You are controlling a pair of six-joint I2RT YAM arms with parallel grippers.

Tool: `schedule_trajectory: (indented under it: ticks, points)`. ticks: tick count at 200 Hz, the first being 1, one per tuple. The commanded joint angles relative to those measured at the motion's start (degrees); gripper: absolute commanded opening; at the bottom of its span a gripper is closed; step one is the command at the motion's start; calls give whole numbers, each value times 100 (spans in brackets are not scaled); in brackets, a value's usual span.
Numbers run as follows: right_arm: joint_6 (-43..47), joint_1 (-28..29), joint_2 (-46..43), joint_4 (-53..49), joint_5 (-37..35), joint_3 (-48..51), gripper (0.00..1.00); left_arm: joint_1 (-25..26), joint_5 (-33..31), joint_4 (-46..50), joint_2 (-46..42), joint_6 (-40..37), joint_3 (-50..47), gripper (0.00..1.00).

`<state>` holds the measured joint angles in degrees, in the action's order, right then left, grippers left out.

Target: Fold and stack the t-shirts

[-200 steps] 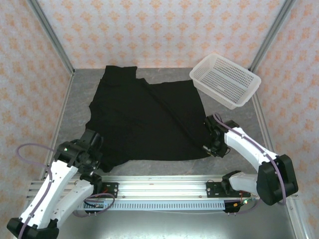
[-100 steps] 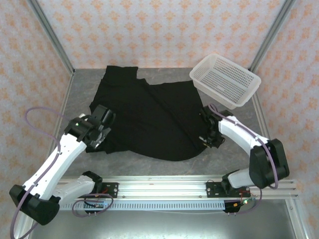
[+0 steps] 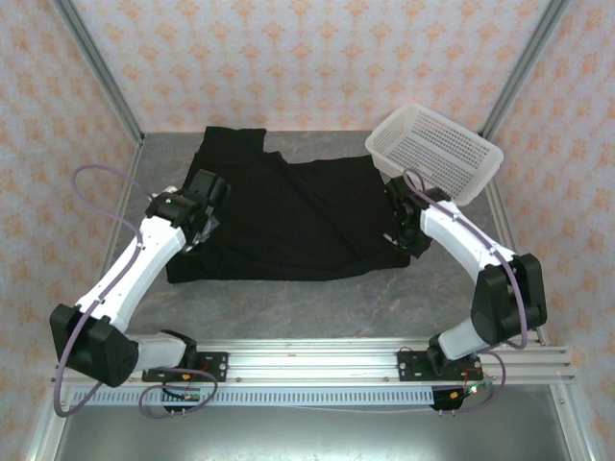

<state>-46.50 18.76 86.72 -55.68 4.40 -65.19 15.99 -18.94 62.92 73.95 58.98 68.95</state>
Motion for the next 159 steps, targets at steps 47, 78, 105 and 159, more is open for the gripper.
schedule_trajectory:
  ticks: [47,78,105,159]
  points:
    - [158,-190,958,184,-322,-818,0,-445,-503,-313,554,-952,437,0]
    - [236,-206,1389,206,-366,-1214,0,-560,-438,-639,850,-1407,510,0]
    - [264,-214,1669,198,-431,-1463,0,-664,-415,-858,1161,-1781,680,0]
    - [316,-217,2140,227,-440,-1805,0,-823,-354,-974,1946,-2479,1212,0]
